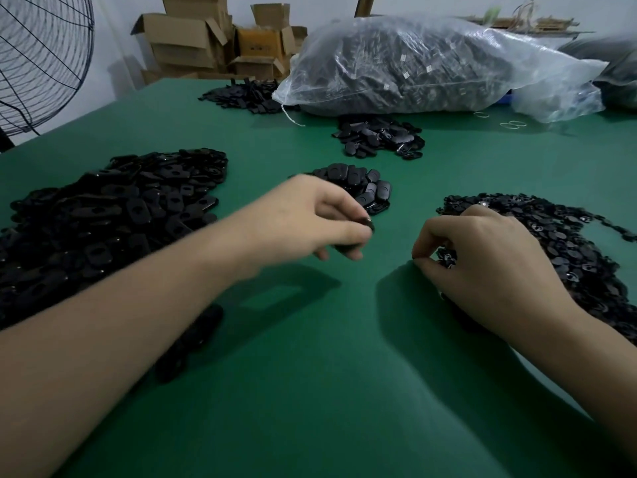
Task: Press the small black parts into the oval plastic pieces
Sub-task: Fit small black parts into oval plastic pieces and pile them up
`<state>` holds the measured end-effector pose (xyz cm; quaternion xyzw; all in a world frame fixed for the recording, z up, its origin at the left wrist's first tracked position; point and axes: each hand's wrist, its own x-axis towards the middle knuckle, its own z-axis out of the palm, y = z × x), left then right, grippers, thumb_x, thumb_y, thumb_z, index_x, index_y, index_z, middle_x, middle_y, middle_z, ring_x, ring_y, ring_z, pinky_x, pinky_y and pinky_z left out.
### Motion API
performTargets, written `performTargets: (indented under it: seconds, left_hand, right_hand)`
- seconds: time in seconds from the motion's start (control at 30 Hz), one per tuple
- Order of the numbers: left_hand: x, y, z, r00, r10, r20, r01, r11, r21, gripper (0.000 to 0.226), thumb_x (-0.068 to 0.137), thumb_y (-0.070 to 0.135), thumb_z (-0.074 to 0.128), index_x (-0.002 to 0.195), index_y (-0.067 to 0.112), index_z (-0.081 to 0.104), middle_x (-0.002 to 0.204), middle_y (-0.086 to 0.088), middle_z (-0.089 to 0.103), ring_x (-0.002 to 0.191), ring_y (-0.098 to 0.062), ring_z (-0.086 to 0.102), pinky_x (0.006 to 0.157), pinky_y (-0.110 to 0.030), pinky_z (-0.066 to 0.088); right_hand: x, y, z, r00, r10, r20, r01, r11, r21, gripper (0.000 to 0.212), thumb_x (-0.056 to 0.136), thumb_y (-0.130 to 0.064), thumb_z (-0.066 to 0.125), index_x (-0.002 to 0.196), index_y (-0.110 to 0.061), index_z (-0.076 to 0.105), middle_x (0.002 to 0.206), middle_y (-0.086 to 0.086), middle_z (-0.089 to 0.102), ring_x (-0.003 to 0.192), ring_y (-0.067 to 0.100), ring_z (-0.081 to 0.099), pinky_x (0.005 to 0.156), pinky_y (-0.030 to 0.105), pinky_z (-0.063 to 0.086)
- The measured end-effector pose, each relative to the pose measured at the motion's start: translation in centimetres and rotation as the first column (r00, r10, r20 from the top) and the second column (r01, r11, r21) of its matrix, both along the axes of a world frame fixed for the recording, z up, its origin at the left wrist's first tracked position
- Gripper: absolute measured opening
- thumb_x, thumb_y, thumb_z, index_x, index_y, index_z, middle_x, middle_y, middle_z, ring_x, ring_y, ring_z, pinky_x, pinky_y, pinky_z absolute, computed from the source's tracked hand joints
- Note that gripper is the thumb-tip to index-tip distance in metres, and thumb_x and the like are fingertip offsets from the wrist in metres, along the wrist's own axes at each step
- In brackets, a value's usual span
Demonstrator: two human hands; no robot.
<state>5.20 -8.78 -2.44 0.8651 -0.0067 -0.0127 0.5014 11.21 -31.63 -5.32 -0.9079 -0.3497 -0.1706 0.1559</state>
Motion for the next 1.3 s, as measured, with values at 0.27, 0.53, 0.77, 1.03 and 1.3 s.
performTargets:
  seconds: [0.27, 0.53, 0.77, 1.03, 1.3]
  left_hand:
    - [-4.3, -2.2, -3.1, 0.992, 0.058, -0.116, -0.102, 0.901, -0.422, 0.017, 0.093, 0.018, 0.072, 0.106, 0.007, 0.069, 0.089, -0.011, 0.079, 0.074, -0.028, 0.078, 0.058, -0.025, 0.059]
    - [-4.7, -1.7, -4.7, 0.974, 0.226, 0.018, -0.189, 0.855, -0.482, 0.013, 0.096, 0.012, 0.068, 0.109, 0.010, 0.071, 0.090, -0.010, 0.078, 0.076, -0.024, 0.078, 0.060, -0.023, 0.058]
    - [-4.7, -1.6, -5.0, 0.985, 0.164, 0.053, -0.119, 0.870, -0.479, 0.043, 0.096, -0.006, 0.063, 0.132, 0.018, 0.059, 0.102, -0.003, 0.079, 0.093, -0.020, 0.078, 0.075, -0.022, 0.060]
    - [-4.8, -1.8, -5.0, 0.987, 0.144, 0.072, -0.089, 0.859, -0.504, 0.033, 0.094, -0.002, 0.067, 0.121, 0.018, 0.064, 0.099, -0.005, 0.080, 0.093, -0.020, 0.078, 0.077, -0.022, 0.060]
    - [-4.9, -2.2, -4.9, 0.974, 0.143, 0.174, -0.048, 0.886, -0.461, 0.038, 0.091, 0.008, 0.073, 0.124, 0.022, 0.059, 0.097, -0.004, 0.080, 0.092, -0.020, 0.078, 0.077, -0.024, 0.060]
  right_hand:
    - [0.3, -0.1, -0.1, 0.997, 0.032, -0.074, -0.029, 0.999, 0.041, 0.017, 0.085, -0.026, 0.078, 0.098, -0.033, 0.069, 0.079, -0.023, 0.064, 0.086, 0.014, 0.055, 0.077, 0.039, 0.049]
    - [0.2, 0.2, 0.0, 0.996, 0.023, -0.082, -0.020, 0.999, 0.034, 0.014, 0.089, -0.030, 0.071, 0.103, -0.033, 0.072, 0.083, -0.020, 0.065, 0.090, 0.014, 0.054, 0.081, 0.043, 0.051]
    - [-0.2, 0.9, -0.2, 0.996, 0.028, -0.085, -0.030, 0.999, -0.018, 0.014, 0.091, -0.041, 0.067, 0.103, -0.039, 0.075, 0.087, -0.016, 0.063, 0.092, 0.015, 0.050, 0.081, 0.041, 0.049]
    - [-0.3, 1.0, -0.1, 0.977, 0.040, -0.212, -0.017, 0.994, 0.110, 0.006, 0.086, -0.032, 0.074, 0.081, -0.034, 0.072, 0.074, -0.018, 0.067, 0.081, 0.006, 0.058, 0.073, 0.025, 0.046]
    - [-1.9, 1.9, 0.8, 0.318, 0.671, -0.669, 0.293, 0.601, 0.743, 0.011, 0.067, -0.025, 0.082, 0.077, -0.021, 0.080, 0.093, 0.010, 0.078, 0.069, 0.010, 0.063, 0.063, 0.018, 0.049]
